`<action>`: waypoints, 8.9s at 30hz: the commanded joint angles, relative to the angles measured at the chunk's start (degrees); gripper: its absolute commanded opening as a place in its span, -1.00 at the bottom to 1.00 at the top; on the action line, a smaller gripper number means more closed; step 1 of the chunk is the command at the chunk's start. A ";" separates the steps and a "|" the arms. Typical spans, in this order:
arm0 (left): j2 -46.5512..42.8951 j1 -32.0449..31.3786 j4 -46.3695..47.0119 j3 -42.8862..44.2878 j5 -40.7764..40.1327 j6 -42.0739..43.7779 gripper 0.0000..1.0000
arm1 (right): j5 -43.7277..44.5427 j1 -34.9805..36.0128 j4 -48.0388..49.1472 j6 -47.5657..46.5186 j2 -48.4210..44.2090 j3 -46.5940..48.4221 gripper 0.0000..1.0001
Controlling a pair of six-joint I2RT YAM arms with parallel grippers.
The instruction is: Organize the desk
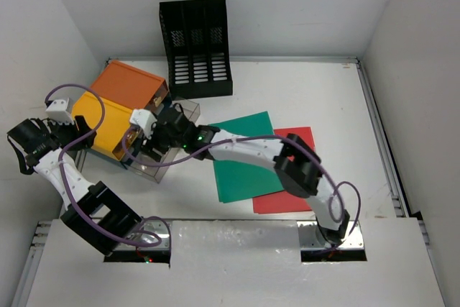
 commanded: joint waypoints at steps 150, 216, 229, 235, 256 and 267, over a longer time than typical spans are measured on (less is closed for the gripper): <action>38.96 -78.60 5.73 6.42 -25.42 1.96 -0.15 | -28.44 -37.38 31.33 40.18 -32.13 -71.69 -1.00; 0.80 -40.36 -2.02 15.12 -26.74 -12.29 0.14 | 31.43 -26.39 48.53 -3.44 5.73 15.13 -1.00; 2.12 -40.19 -2.98 15.38 -26.99 -11.50 0.14 | 22.99 -27.27 56.96 -2.22 14.35 15.06 -1.00; 2.29 -40.10 -3.16 15.47 -27.53 -11.23 0.14 | 21.40 -27.53 61.63 -2.65 18.83 16.11 -1.00; 2.38 -40.10 -4.13 15.20 -26.03 -10.09 0.14 | 17.01 -30.79 62.51 2.79 25.69 12.43 -1.00; 2.38 -40.10 -4.04 14.50 -25.06 -9.91 0.13 | 16.76 -32.19 59.09 8.15 19.99 6.54 -0.10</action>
